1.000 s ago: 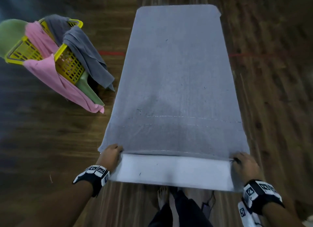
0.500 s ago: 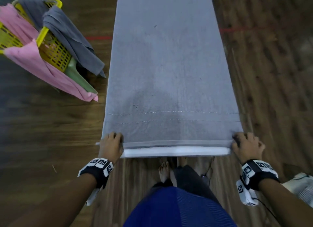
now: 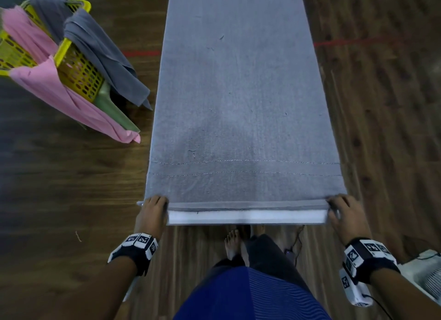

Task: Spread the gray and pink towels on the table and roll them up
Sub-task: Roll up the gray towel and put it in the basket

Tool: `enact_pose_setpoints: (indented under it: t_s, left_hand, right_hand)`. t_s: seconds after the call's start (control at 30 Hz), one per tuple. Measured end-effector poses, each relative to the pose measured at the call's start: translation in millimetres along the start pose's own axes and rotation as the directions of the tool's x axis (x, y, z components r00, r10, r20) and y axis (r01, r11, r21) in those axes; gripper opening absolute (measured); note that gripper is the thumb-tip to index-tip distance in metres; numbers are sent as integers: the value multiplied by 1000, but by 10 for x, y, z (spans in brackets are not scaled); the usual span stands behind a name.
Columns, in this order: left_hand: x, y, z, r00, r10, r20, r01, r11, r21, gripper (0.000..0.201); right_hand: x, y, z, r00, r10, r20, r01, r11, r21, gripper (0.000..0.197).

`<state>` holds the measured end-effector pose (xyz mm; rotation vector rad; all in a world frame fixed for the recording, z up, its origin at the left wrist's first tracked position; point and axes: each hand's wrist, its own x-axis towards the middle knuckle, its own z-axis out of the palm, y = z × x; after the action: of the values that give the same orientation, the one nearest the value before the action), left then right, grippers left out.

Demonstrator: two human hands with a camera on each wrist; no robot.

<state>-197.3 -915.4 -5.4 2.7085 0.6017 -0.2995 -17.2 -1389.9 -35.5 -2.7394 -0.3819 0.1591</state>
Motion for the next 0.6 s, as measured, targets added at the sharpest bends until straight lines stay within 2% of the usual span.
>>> enact_pose_setpoints:
  t_s: [0.13, 0.2, 0.27, 0.37, 0.43, 0.5, 0.53, 0.6]
  left_hand:
    - [60, -5, -39, 999, 37, 23, -40, 993, 108, 33]
    - [66, -18, -54, 999, 33, -5, -32, 989, 144, 25]
    - [67, -28, -71, 998, 34, -50, -26, 988, 155, 10]
    - [172, 5, -140, 1000, -17, -25, 20, 988, 151, 10]
    - [255, 23, -160, 998, -57, -32, 62, 986, 155, 26]
    - [299, 38, -168, 996, -77, -45, 84, 973, 214, 43]
    - [308, 43, -164, 996, -71, -53, 81, 972, 222, 46]
    - [288, 65, -116, 997, -68, -46, 72, 991, 113, 39]
  right_hand:
    - [84, 47, 18, 996, 87, 23, -87, 996, -4, 35]
    - [89, 43, 9, 994, 112, 12, -111, 993, -32, 20]
    - [113, 68, -6, 996, 83, -23, -85, 990, -111, 25]
    - [231, 30, -78, 989, 143, 31, -137, 978, -154, 28]
    - [329, -8, -104, 980, 197, 29, -190, 970, -148, 15]
    - [365, -20, -95, 978, 208, -14, -208, 967, -148, 17]
    - [370, -22, -86, 982, 186, -20, -187, 973, -132, 20]
    - [320, -46, -65, 994, 106, 9, -106, 993, -52, 21]
